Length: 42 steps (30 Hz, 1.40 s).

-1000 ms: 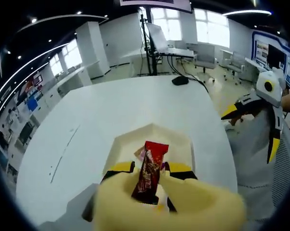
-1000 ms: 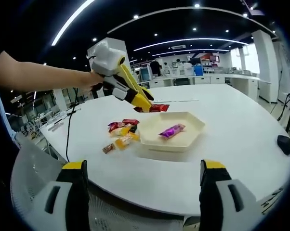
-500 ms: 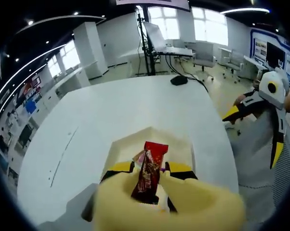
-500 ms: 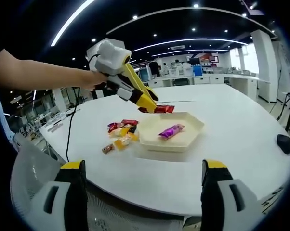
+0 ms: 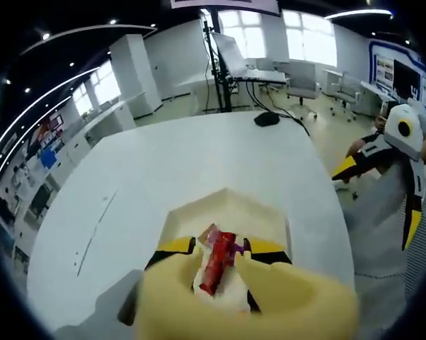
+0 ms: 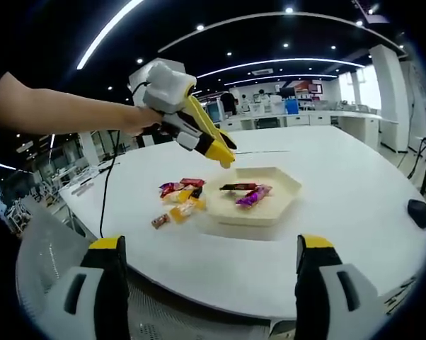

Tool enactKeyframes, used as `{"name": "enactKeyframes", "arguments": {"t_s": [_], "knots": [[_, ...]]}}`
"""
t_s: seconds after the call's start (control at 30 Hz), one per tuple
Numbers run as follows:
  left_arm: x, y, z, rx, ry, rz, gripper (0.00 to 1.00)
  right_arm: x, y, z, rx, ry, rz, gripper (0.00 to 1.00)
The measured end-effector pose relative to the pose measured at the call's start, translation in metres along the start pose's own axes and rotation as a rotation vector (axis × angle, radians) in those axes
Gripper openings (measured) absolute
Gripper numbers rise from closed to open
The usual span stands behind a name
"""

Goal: Place the target food into the container with the food tongs after gripping and lifting it, then release it inside without dropping or visibly crushing the food.

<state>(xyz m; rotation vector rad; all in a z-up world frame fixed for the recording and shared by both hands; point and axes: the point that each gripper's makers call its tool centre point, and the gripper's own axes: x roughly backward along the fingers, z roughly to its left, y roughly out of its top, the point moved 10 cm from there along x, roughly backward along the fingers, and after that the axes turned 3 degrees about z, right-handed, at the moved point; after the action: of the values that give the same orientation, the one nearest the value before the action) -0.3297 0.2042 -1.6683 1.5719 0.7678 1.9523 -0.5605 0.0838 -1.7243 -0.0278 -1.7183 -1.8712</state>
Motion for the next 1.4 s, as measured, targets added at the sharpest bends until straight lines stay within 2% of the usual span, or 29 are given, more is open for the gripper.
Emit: {"name": "enactKeyframes", "arguments": {"t_s": [0.37, 0.87, 1.4], "knots": [[0.011, -0.012, 0.000, 0.025, 0.016, 0.000, 0.24, 0.000, 0.000, 0.000, -0.003, 0.002, 0.005, 0.99], [0.054, -0.069, 0.006, 0.134, 0.087, 0.019, 0.24, 0.000, -0.001, 0.001, 0.003, 0.011, 0.033, 0.99], [0.066, -0.115, 0.004, 0.201, 0.104, 0.033, 0.25, -0.001, -0.002, 0.001, 0.007, 0.014, 0.053, 0.99]]}}
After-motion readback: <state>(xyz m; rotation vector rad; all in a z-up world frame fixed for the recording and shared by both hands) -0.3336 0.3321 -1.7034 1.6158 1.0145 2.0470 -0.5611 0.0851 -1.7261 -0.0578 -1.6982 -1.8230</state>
